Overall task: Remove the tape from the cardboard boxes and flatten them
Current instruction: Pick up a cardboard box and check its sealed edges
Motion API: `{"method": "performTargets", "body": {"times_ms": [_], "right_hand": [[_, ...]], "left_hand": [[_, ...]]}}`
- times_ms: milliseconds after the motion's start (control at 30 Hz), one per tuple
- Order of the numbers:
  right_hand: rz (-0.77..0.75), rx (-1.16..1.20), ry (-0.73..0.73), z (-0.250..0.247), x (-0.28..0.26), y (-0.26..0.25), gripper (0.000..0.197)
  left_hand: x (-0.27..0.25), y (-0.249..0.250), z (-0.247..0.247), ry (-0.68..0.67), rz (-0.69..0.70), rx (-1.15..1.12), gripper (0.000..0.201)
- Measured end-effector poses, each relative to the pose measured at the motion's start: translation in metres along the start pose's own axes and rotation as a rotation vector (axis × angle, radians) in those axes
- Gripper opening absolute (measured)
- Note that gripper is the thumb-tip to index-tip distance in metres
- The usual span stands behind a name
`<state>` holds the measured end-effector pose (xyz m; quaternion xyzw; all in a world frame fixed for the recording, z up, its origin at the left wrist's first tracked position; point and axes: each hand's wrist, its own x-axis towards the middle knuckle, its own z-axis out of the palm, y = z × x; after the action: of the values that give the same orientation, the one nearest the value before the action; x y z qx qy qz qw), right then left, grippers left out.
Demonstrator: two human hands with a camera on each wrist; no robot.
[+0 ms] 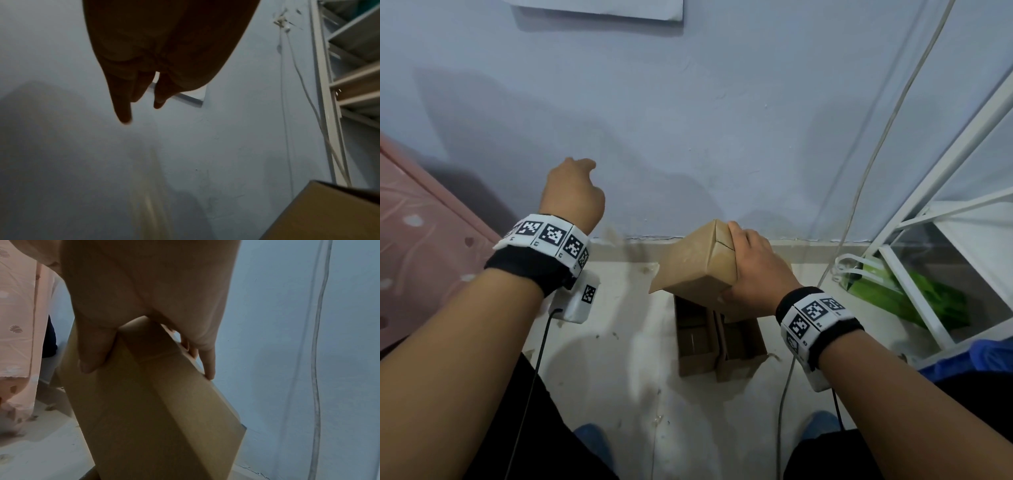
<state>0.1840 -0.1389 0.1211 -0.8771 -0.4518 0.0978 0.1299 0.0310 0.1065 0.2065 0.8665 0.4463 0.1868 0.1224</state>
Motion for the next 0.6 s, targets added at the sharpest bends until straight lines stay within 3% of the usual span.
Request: {"method": "performTargets", "body": {"times_ms": [33, 100, 167, 300, 500, 600], "right_hand": [[0.006, 0.012, -0.002, -0.001, 0.000, 0.000, 0.133], [0.017, 0.031, -0.009, -0.002, -0.001, -0.002, 0.134], [0.025, 0.048, -0.017, -0.003, -0.001, -0.004, 0.134], [0.033, 0.060, -0.021, -0.004, -0.002, -0.005, 0.134], [0.048, 0.109, -0.014, -0.004, -0.002, -0.007, 0.136], [0.069, 0.196, -0.004, -0.003, 0.000, -0.007, 0.136]], "left_hand": [[0.000, -0.001, 0.000, 0.004, 0.004, 0.016, 0.044], [-0.002, -0.002, 0.002, 0.049, 0.028, 0.104, 0.039], [-0.002, -0.004, 0.002, 0.035, 0.000, 0.061, 0.034], [-0.005, -0.004, 0.002, 0.020, 0.041, 0.032, 0.047], [-0.006, -0.001, 0.011, -0.155, 0.108, -0.044, 0.036], [-0.010, 0.004, 0.017, -0.276, 0.152, 0.003, 0.040]]}}
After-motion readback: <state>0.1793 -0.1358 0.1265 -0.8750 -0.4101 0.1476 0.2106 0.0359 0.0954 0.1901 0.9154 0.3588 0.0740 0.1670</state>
